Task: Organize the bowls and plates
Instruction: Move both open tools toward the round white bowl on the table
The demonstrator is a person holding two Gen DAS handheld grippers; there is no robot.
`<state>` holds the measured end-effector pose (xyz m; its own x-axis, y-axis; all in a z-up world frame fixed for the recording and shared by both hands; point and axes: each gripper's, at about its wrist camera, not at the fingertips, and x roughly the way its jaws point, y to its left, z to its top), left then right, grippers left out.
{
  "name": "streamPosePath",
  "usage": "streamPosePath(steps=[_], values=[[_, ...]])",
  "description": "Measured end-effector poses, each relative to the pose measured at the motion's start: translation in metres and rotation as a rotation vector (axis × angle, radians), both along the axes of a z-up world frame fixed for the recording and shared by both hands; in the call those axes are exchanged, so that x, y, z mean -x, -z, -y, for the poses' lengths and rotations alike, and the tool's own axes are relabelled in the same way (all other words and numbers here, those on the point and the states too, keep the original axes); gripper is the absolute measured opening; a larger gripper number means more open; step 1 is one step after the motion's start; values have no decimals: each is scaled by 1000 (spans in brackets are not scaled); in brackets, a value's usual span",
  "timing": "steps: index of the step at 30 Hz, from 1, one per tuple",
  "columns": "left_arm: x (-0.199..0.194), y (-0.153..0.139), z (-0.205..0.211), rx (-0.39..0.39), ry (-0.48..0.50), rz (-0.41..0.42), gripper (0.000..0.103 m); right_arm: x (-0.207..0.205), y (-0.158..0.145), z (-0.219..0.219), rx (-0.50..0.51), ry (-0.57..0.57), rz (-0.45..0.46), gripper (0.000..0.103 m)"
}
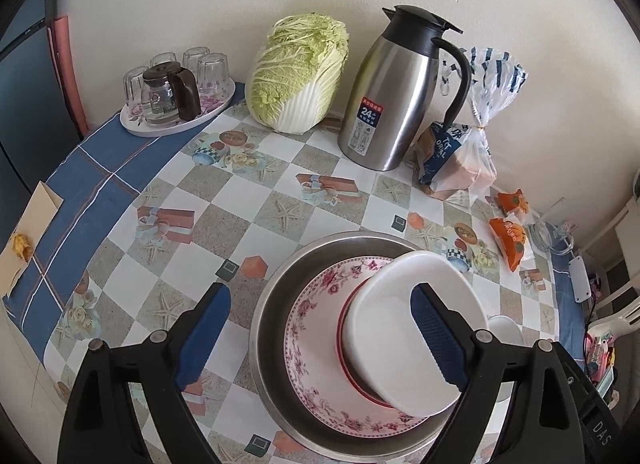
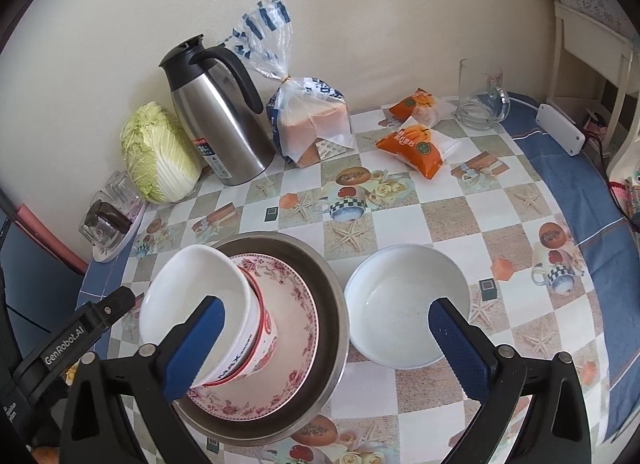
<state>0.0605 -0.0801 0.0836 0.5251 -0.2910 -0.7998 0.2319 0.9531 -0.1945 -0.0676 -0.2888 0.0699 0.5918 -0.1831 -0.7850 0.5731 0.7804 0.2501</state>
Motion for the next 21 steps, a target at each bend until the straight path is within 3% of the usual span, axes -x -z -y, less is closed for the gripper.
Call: streamPosePath(steps=[7,13,21], values=[[20,-18,19,43,64,46,92,38,-17,35,41,97,3,103],[40,-25,42,91,138,31,92,79,-28,67,69,228,9,103],[75,-21,87,35,269,16,92,108,-18,98,48,310,-13,103]])
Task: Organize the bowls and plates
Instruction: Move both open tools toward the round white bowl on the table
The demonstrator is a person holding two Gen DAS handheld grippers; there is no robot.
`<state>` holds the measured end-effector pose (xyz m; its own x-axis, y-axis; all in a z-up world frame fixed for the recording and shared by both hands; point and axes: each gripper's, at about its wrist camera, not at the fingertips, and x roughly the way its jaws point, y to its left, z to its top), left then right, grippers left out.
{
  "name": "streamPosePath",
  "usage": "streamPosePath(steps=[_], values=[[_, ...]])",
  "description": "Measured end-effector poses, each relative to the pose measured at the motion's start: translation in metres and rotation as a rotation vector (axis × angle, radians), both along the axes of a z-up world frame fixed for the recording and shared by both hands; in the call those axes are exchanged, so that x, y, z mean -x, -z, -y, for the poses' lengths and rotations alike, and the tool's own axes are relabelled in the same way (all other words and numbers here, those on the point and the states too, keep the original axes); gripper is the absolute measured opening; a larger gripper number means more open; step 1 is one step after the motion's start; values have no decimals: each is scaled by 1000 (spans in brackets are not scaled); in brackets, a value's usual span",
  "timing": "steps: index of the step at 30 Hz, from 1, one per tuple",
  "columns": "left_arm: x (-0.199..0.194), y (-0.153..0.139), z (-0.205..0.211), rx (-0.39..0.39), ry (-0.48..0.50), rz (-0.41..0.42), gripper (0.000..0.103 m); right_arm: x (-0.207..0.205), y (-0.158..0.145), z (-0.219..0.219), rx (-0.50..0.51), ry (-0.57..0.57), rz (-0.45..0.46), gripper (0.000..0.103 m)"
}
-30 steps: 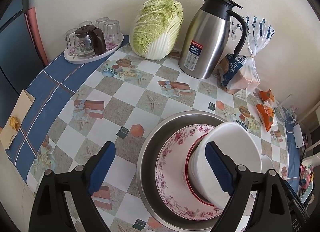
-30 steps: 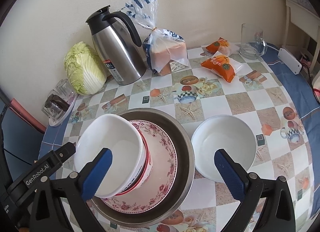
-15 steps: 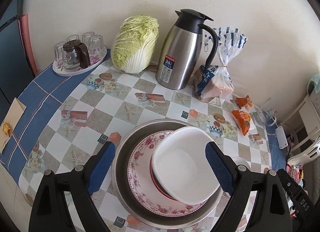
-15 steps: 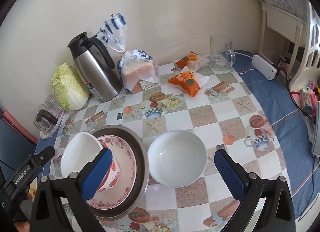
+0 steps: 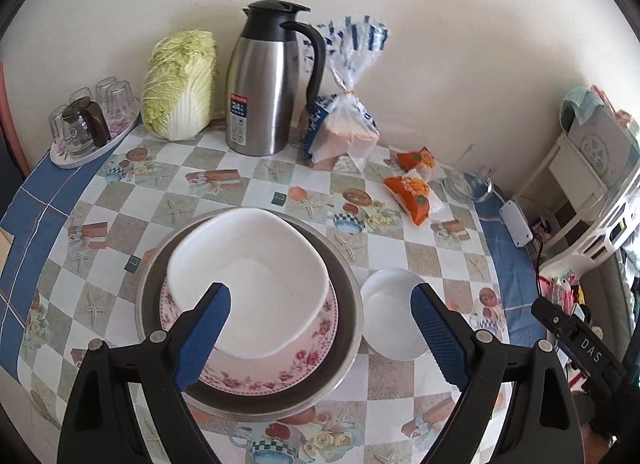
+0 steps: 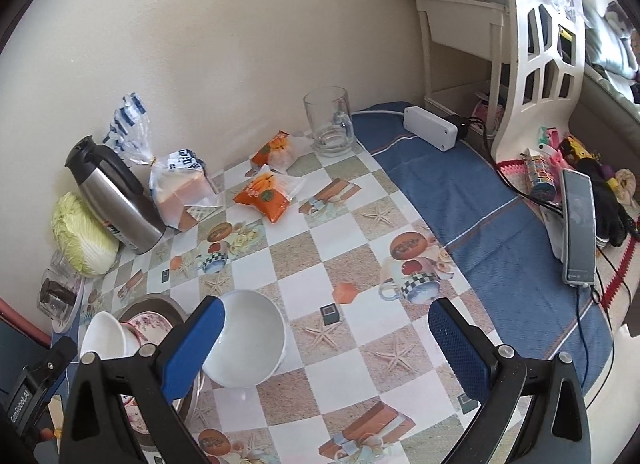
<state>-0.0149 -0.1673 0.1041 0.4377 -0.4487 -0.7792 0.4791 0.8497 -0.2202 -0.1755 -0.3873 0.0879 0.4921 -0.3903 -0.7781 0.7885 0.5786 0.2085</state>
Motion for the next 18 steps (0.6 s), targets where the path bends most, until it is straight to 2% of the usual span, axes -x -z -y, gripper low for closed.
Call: streamPosePath(steps=[11,18], values=[[35,23,48,-71,113,-54,92,18,23,26,-28,41,-73,103],[40,42,62,-109,117,-92,92,12,43,33,-64,23,-113,103]])
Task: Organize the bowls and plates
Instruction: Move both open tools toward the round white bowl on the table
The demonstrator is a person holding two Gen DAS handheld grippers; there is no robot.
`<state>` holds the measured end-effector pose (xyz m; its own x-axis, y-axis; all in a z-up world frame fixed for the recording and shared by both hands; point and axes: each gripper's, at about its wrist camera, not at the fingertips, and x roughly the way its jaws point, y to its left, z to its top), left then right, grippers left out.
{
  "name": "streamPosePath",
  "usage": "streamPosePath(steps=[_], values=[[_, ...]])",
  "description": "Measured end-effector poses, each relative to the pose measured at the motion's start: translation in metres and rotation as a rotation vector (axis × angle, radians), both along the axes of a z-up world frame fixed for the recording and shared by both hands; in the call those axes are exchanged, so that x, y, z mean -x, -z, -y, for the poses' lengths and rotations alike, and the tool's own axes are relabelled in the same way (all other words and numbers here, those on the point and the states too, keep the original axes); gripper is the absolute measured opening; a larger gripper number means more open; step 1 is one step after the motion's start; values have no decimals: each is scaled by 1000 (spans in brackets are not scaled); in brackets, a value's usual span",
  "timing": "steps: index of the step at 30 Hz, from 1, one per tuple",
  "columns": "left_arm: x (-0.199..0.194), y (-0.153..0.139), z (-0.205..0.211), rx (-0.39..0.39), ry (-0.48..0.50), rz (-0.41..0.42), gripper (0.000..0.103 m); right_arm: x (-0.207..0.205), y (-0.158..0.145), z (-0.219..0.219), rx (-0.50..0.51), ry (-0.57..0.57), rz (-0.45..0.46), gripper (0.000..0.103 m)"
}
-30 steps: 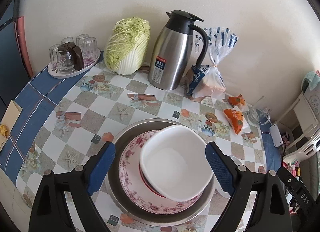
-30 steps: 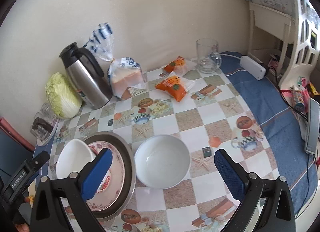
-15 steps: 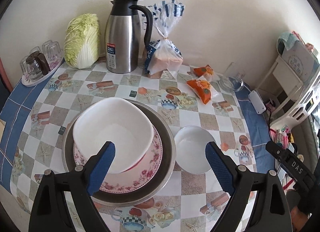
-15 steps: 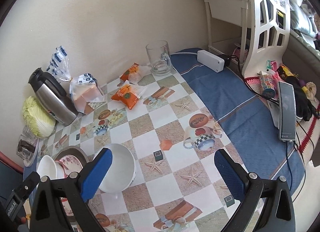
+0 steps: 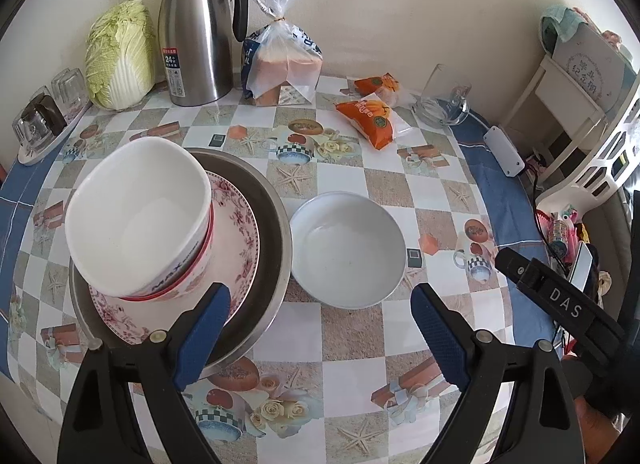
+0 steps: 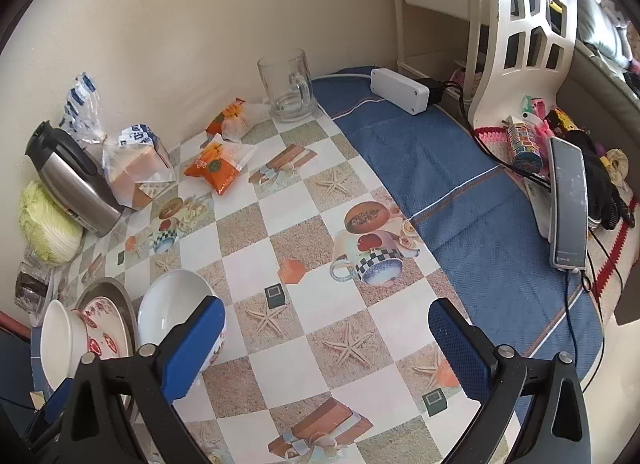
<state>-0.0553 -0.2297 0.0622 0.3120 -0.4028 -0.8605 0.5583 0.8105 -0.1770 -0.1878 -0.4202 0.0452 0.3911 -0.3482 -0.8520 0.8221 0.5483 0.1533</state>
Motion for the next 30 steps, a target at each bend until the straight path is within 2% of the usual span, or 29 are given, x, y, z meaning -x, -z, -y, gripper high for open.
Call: streamPosePath(steps=[10,26,30], values=[[-9,15,-3,1,-53,-63,92,-26,40,0,-70,-64,-73,103],[-24,25,-11,31,-132,-119,92,-67,70,-20,-98,-167,-86,103],[-25,26,-11,33,-134,-126,92,-75,80,-23,-102,-172,-118,103]])
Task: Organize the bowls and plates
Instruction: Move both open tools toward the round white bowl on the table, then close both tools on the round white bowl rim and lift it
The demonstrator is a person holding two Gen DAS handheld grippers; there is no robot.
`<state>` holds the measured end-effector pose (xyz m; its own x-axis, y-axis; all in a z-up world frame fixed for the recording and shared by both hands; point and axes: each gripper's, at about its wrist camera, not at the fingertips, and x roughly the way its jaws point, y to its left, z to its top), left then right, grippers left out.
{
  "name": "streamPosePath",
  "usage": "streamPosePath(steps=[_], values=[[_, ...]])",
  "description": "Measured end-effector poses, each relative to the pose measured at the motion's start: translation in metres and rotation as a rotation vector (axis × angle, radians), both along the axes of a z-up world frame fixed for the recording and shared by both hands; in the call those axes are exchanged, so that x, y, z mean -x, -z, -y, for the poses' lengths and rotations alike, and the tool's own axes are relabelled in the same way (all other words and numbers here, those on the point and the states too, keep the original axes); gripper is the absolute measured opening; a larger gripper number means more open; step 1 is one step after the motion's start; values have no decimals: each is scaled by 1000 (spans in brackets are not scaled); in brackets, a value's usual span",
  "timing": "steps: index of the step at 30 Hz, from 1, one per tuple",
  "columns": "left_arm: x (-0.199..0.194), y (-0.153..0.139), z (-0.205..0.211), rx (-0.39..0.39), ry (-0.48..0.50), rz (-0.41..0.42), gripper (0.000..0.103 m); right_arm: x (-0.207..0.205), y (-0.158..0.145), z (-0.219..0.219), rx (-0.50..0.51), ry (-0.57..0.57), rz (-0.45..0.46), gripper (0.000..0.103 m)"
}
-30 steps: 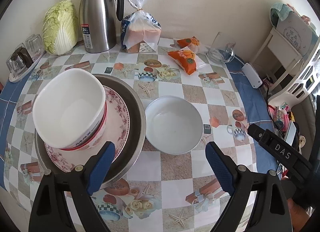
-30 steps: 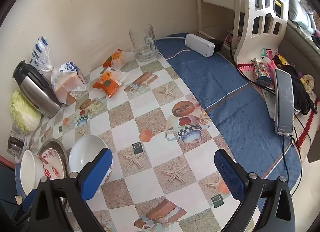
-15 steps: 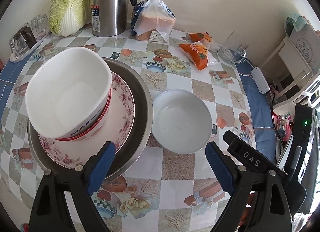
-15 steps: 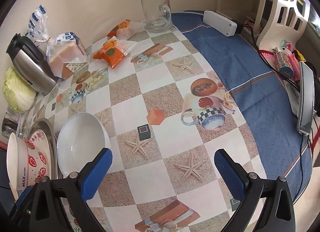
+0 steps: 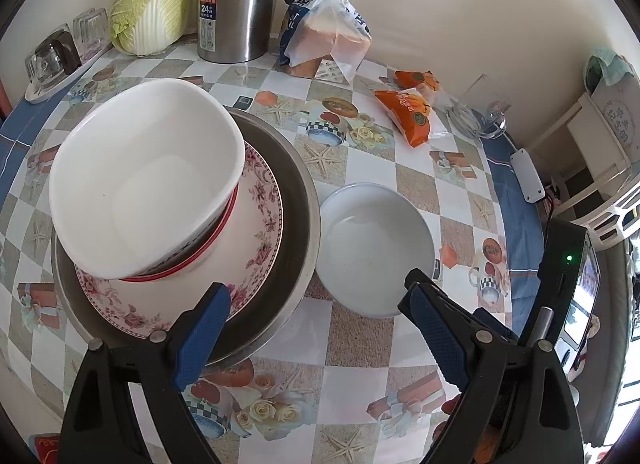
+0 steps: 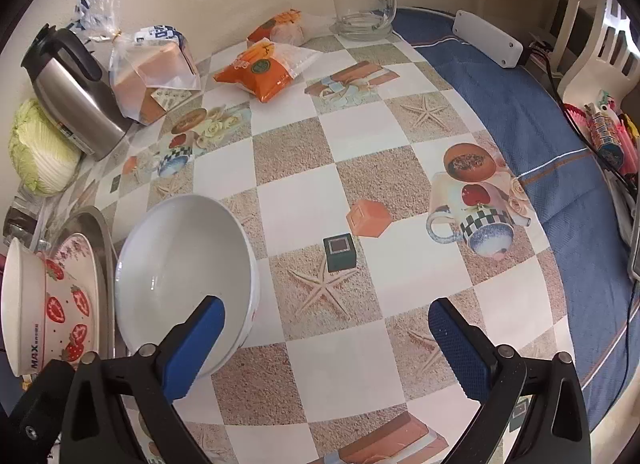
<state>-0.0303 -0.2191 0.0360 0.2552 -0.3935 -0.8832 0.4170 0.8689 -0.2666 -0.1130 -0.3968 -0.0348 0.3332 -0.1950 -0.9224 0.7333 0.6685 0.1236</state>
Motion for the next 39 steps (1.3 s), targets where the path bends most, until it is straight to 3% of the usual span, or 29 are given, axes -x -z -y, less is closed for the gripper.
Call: streamPosePath(steps=[3,6,10,12,15,22,30,34,36,39], values=[[0,0,2,2,3,-1,92,-1,3,0,7,17,-2,99],[1,0,3,3,5,1,92,-3,3,-2,2,7,26,84],[1,1,3,3,4,1,92,-5,9,-5,-74,6,79,65],[1,1,3,3,2,0,92,-6,10,-6,-98,6,101,64],[0,2,4,4,-1,0,92,-9,12,-9,-91,-7,112,46],[-1,2,7,10,9,4,92,-3,7,-4,-75,4,144,20],[8,-1,24,39,84,17,91,25,3,20,-77,95,120,15],[13,5,42,36,140,30,67,40,1,32,-103,145,137,14],[13,11,50,45,158,18,66,44,0,35,-109,156,144,14],[11,21,61,46,172,5,54,46,0,36,-115,162,149,14]])
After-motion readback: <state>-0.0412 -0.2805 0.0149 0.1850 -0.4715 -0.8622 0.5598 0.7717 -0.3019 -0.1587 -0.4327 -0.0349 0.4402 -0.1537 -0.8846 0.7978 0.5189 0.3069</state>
